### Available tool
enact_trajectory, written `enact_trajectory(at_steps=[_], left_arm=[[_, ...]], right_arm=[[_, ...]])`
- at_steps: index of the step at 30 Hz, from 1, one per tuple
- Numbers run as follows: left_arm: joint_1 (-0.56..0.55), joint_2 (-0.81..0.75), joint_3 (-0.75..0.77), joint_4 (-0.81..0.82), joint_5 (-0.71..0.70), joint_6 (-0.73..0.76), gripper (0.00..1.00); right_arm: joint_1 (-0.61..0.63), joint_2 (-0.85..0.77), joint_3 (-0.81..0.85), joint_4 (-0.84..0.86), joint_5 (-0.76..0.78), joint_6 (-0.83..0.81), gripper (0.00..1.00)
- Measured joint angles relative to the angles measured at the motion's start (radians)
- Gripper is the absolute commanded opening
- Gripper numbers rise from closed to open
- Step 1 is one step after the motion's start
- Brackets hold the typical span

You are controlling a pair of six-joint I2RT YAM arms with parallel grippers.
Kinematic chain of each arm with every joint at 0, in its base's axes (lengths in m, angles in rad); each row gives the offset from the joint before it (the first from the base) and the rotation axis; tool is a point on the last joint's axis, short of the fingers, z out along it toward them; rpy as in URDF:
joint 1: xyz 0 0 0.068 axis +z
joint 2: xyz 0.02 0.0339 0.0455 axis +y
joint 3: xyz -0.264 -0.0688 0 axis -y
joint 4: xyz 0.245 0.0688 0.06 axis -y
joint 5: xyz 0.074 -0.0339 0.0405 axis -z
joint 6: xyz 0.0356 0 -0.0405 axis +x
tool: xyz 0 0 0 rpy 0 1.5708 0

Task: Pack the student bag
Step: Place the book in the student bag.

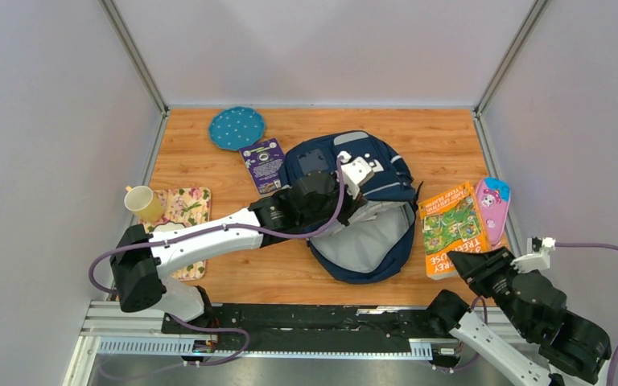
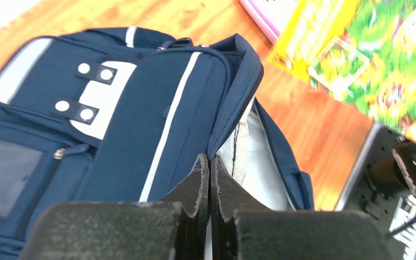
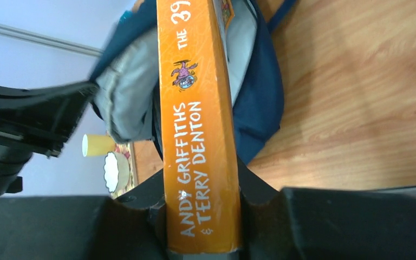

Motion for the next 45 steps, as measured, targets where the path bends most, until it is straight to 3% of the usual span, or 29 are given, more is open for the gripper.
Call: enact_trajectory(at_steps=[5, 11, 22, 27, 33, 41, 45], left_arm=[[0.004, -0.02, 0.0, 0.047, -0.091, 0.039, 0.0], [0.004, -0.02, 0.004, 0.049, -0.101, 0.055, 0.0], [0.004, -0.021, 0.003, 0.083, -0.084, 0.042, 0.0], [0.004, -0.029, 0.002, 0.082, -0.062, 0.032, 0.0], [0.005, -0.061, -0.011, 0.081, -0.043, 0.025, 0.0], [0.005, -0.098, -0.029, 0.079, -0.028, 0.023, 0.0], [0.006, -0.104, -0.054, 0.083, -0.001, 0.016, 0.0]], right_arm=[[0.0, -0.074, -0.084, -0.04, -0.059, 0.087, 0.0], [0.0, -0.075, -0.189, 0.022, -0.162, 0.135, 0.0], [-0.001, -0.018, -0.533, 0.536, -0.389, 0.28, 0.0], [0.0, 0.094, -0.64, 0.804, -0.433, 0.356, 0.0], [-0.005, 0.258, -0.671, 1.003, -0.425, 0.414, 0.0], [-0.097, 0.537, -0.738, 1.3, -0.409, 0.517, 0.0], [-0.139, 0.694, -0.699, 1.386, -0.396, 0.513, 0.11]])
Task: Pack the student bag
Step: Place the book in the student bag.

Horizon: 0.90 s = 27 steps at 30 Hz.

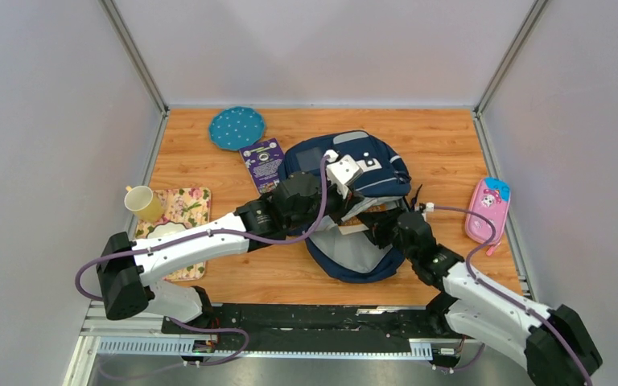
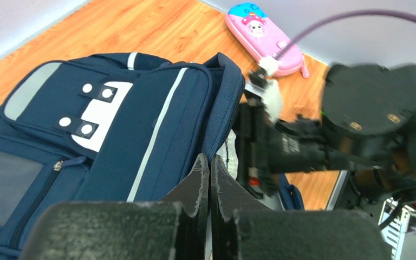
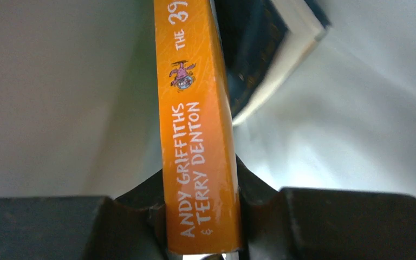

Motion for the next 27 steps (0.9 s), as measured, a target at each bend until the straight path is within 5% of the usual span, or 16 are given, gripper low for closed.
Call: enact_trajectory(at_steps=[5, 8, 15, 22, 27], left_arm=[[-0.001, 0.0, -0.029, 0.019, 0.021, -0.019, 0.0], [0.0, 0.0, -0.04, 0.048, 0.024, -0.033, 0.0], [0.002, -0.005, -0.055, 0.062, 0.023, -0.04, 0.0], [0.002, -0.005, -0.055, 0.069, 0.007, -0.04, 0.0], [0.002, -0.007, -0.064, 0.074, 0.006, -0.04, 0.0]], right_arm=[[-0.053, 0.239, 0.129, 0.092, -0.038, -0.038, 0.33], [-0.063, 0.329, 0.144, 0.153, -0.108, -0.07, 0.57], [-0.068, 0.231, 0.085, 0.101, -0.189, -0.159, 0.78], [-0.067, 0.028, 0.031, 0.008, -0.184, -0.22, 0.73], [-0.067, 0.045, 0.024, 0.002, -0.182, -0.237, 0.27]])
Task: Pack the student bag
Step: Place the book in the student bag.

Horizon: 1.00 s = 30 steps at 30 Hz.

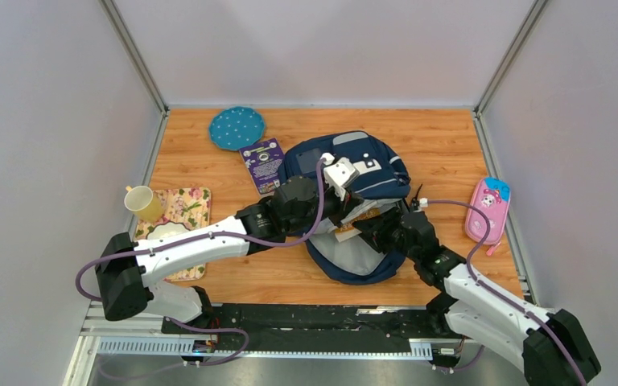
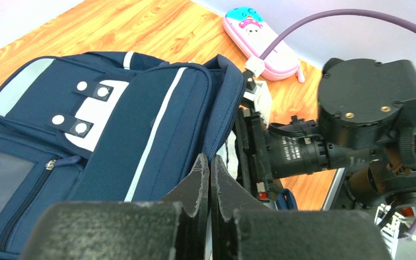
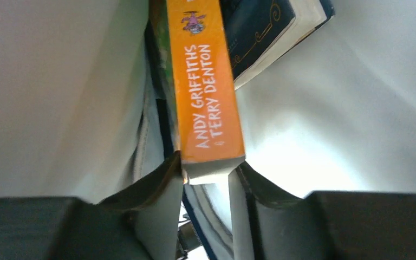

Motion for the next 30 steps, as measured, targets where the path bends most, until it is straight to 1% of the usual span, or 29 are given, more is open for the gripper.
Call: enact_trajectory(at_steps=[2, 3, 4, 5, 7, 8, 11, 12, 14, 16, 17, 19, 20, 21, 22, 23, 26, 27, 30], left_arm=[[0.0, -0.001, -0.006, 0.006, 0.002, 0.0, 0.0], [0.0, -0.001, -0.009, 0.009, 0.003, -0.001, 0.0], [0.0, -0.001, -0.011, 0.013, 0.003, -0.003, 0.0], [0.0, -0.002, -0.014, 0.018, 0.004, -0.005, 0.0], [0.0, -0.002, -0.021, 0.031, 0.004, -0.014, 0.0], [0.0, -0.004, -0.025, 0.035, 0.005, -0.019, 0.0], [0.0, -0.007, -0.027, 0.036, 0.007, -0.035, 0.0], [0.0, -0.008, -0.029, 0.039, 0.007, -0.041, 0.0], [0.0, -0.012, -0.035, 0.041, 0.007, -0.053, 0.0], [0.0, -0.013, -0.046, 0.055, 0.008, -0.064, 0.0], [0.0, -0.013, -0.05, 0.06, 0.01, -0.069, 0.0], [0.0, -0.013, -0.061, 0.069, 0.011, -0.079, 0.0], [0.0, -0.013, -0.066, 0.075, 0.011, -0.082, 0.0], [0.0, -0.016, -0.074, 0.08, 0.01, -0.085, 0.0], [0.0, -0.02, -0.081, 0.085, 0.01, -0.087, 0.0], [0.001, -0.026, -0.09, 0.09, 0.01, -0.09, 0.0], [0.002, -0.048, -0.117, 0.101, 0.01, -0.101, 0.0], [0.003, -0.051, -0.119, 0.101, 0.01, -0.104, 0.0], [0.005, -0.053, -0.119, 0.117, 0.007, -0.106, 0.0]], right_arm=[[0.0, 0.043, 0.0, 0.02, 0.0, 0.004, 0.19], [0.0, 0.064, -0.001, 0.036, 0.0, 0.006, 0.17], [0.0, 0.088, -0.002, 0.059, 0.001, 0.01, 0.13], [0.0, 0.108, -0.002, 0.084, 0.004, 0.016, 0.07], [0.0, 0.138, -0.004, 0.139, 0.016, 0.03, 0.05], [0.0, 0.15, -0.004, 0.162, 0.029, 0.04, 0.02], [0.001, 0.201, -0.004, 0.24, 0.092, 0.077, 0.02], [0.002, 0.221, -0.004, 0.264, 0.115, 0.088, 0.04], [0.004, 0.274, -0.004, 0.32, 0.154, 0.107, 0.21], [0.003, 0.336, -0.002, 0.379, 0.168, 0.109, 0.31], [0.002, 0.366, 0.001, 0.404, 0.16, 0.105, 0.39], [-0.002, 0.409, 0.014, 0.426, 0.125, 0.085, 0.52], [-0.004, 0.418, 0.015, 0.433, 0.1, 0.074, 0.62], [-0.004, 0.42, 0.015, 0.43, 0.083, 0.069, 0.65], [-0.005, 0.417, 0.01, 0.431, 0.059, 0.055, 0.7], [-0.007, 0.407, 0.003, 0.428, 0.038, 0.045, 0.82], [-0.008, 0.331, -0.016, 0.367, -0.015, 0.006, 0.83], [-0.008, 0.287, -0.018, 0.326, -0.034, -0.014, 0.85], [-0.007, 0.146, -0.018, 0.212, -0.066, -0.063, 0.86]])
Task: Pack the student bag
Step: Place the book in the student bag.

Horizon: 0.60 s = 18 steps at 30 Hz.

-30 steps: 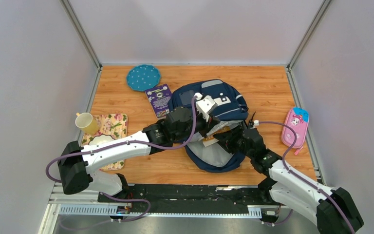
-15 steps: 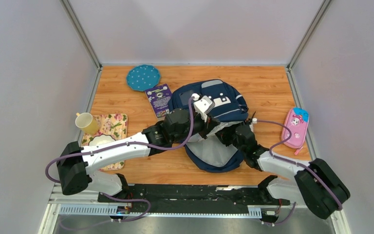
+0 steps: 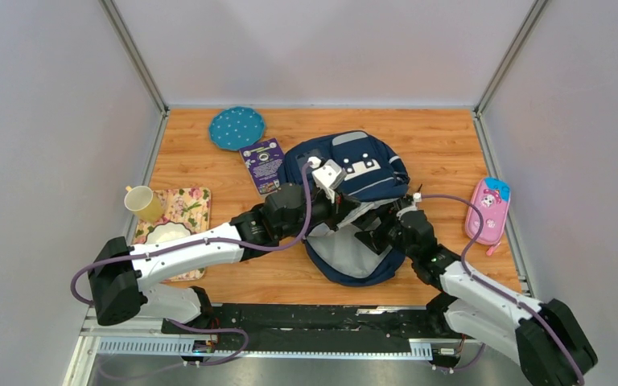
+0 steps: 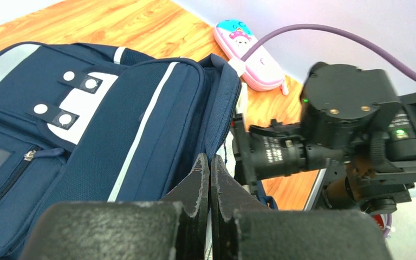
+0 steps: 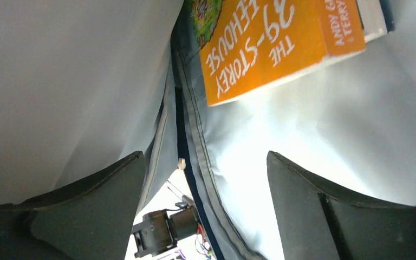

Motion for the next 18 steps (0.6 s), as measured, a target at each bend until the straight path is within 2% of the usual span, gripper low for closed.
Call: enact_trajectory(at_steps=[5, 9, 11, 12, 13, 15, 18], left_arm=[[0.006, 0.0, -0.004, 0.01, -0.001, -0.004, 0.0], [0.005, 0.0, -0.016, 0.005, 0.002, -0.007, 0.0], [0.005, -0.005, -0.026, -0.003, 0.003, -0.007, 0.25], [0.005, -0.01, -0.035, -0.003, 0.003, -0.005, 0.4], [0.005, -0.02, -0.047, -0.009, 0.003, -0.006, 0.59], [0.006, -0.048, -0.065, -0.029, -0.005, -0.008, 0.69], [0.01, -0.103, -0.075, -0.064, -0.024, 0.004, 0.7]], right_arm=[[0.001, -0.219, 0.004, -0.224, -0.021, -0.085, 0.86], [0.001, -0.505, 0.026, -0.518, -0.011, -0.142, 0.86], [0.001, -0.674, 0.058, -0.677, 0.024, -0.15, 0.88], [0.001, -0.763, 0.085, -0.75, 0.051, -0.151, 0.91], [0.001, -0.835, 0.11, -0.801, 0.08, -0.152, 0.91], [0.001, -0.95, 0.196, -0.898, 0.164, -0.17, 0.91], [0.001, -0.951, 0.316, -0.956, 0.243, -0.22, 0.93]])
